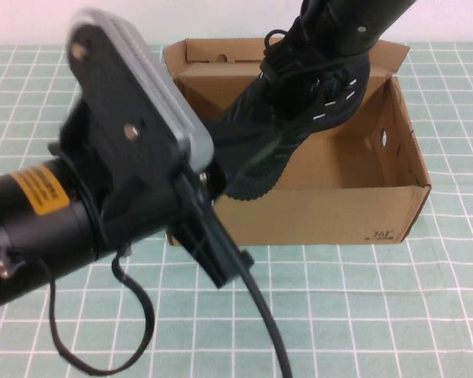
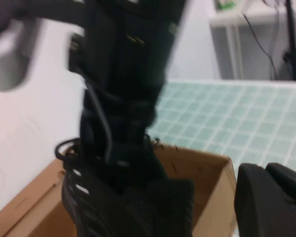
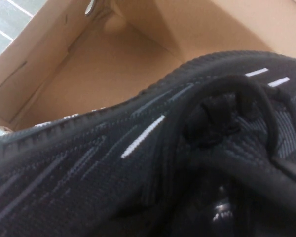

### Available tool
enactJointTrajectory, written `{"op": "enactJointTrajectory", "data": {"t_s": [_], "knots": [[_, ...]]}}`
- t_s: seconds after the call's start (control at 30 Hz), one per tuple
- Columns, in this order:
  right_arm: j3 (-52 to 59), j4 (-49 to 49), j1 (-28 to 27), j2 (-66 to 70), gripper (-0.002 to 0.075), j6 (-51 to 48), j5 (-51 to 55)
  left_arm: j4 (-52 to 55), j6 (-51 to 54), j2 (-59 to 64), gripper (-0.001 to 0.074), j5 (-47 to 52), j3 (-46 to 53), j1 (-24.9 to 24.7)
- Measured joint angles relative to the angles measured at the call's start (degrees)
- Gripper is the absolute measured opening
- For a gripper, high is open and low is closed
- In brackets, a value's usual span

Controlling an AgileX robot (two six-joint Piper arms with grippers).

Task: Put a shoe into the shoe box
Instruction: Hand over the shoe

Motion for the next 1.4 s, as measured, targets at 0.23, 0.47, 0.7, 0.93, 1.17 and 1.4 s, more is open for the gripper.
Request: {"op": "enactJointTrajectory", "data": {"t_s": [0.23, 0.47, 0.7, 0.93, 1.17, 1.4], "knots": [[0.0, 1.42, -0.78, 0.0, 0.0009, 0.08, 0.2, 0.22, -1.76, 0.0, -0.0002, 1.29, -0.12, 1.51], [0.0, 2.76, -0.92, 0.0, 0.001, 0.08, 0.2, 0.3, -4.25, 0.03, 0.0109, 1.82, -0.12, 7.33], [0.0, 3.4, -0.96, 0.0, 0.001, 0.08, 0.2, 0.3, -7.6, 0.13, 0.0492, 3.52, -0.12, 8.48], [0.0, 4.25, -0.96, 0.0, 0.0009, 0.08, 0.2, 0.3, -7.98, 2.41, 0.0583, 2.47, -0.12, 8.48], [0.0, 4.83, -0.96, 0.0, 0.0009, 0.22, 0.2, 0.3, -7.79, 8.29, 0.0589, 0.61, -0.12, 8.48], [0.0, 5.27, -0.96, 0.0, 0.0009, 0.69, 0.2, 0.3, -7.79, 10.38, 0.0589, -3.8, -0.12, 6.54]]}}
